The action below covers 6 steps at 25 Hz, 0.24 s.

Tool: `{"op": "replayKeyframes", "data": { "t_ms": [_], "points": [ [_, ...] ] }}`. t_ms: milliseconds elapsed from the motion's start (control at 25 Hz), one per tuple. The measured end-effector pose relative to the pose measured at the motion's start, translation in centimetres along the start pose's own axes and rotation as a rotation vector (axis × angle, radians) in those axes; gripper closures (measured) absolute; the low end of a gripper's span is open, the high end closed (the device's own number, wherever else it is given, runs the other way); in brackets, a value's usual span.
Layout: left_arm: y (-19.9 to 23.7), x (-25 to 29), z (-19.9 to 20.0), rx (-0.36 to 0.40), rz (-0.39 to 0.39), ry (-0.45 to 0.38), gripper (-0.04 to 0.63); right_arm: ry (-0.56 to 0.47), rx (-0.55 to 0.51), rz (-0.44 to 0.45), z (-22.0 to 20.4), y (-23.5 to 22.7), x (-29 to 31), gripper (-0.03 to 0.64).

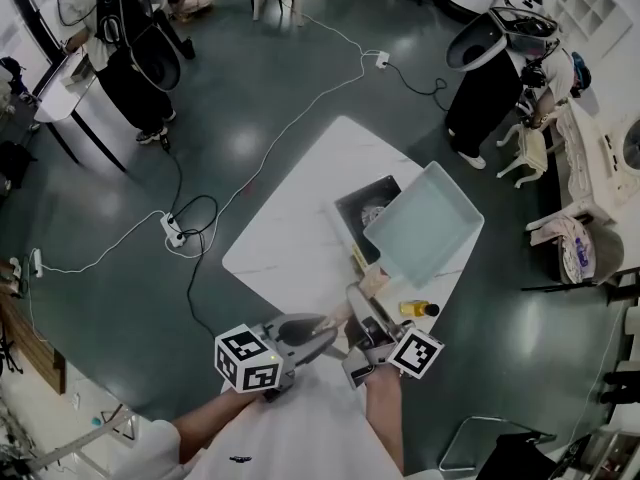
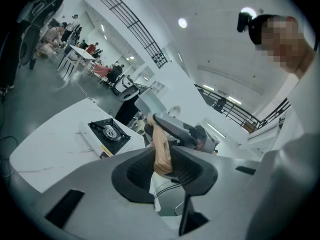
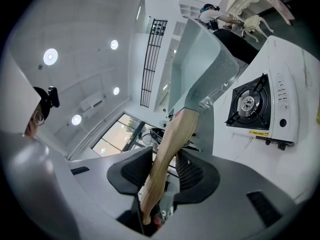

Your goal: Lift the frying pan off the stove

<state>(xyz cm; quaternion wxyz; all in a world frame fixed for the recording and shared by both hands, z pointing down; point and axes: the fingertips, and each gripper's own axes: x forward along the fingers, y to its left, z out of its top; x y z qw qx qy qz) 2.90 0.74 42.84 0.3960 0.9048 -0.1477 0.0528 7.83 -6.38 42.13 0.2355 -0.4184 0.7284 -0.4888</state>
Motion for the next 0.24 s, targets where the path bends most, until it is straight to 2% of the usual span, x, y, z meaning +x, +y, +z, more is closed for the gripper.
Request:
{"op": "replayKeyframes", "data": {
  "t_ms": [240],
  "points": [
    [0.03, -0.16, -0.25, -0.009, -0.001, 0.000, 0.500, 0.004, -0.004, 0.001, -0.26, 0.03, 0.00, 0.482]
  ]
}}
